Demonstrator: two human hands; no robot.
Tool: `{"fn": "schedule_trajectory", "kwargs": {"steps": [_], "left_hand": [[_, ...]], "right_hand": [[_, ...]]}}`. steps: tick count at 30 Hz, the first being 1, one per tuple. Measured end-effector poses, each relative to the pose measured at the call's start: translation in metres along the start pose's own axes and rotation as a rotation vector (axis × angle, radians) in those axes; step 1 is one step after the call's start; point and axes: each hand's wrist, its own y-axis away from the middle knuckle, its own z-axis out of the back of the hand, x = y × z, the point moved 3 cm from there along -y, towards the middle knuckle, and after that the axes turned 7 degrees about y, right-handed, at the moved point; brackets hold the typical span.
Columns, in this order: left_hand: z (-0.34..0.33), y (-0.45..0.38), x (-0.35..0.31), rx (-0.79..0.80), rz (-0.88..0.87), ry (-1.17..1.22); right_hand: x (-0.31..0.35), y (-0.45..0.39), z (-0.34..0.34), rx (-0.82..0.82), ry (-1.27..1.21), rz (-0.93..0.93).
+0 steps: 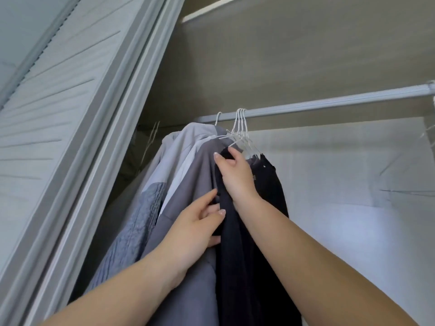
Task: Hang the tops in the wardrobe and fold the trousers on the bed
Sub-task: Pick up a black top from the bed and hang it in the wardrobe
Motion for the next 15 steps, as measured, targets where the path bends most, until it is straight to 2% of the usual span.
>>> {"fn": "schedule_trajectory", "kwargs": {"steps": [8,11,15], "left_hand": [[0.058,0.090,-0.024,-0.144,0.023,-0.058],[0.084,0.141,-0.042,-0.217,0.000,-0.154],[0.116,0.236,-0.071,-0.287,-0.020,-0.381]], "right_hand": [[0.013,0.131,-0.038,0.133,-0.392,0.079],[0.029,0.178,-0.048,0.206,-0.549,0.024],[0.060,0.263,-0.090,0.478,-0.714,-0.134]]}}
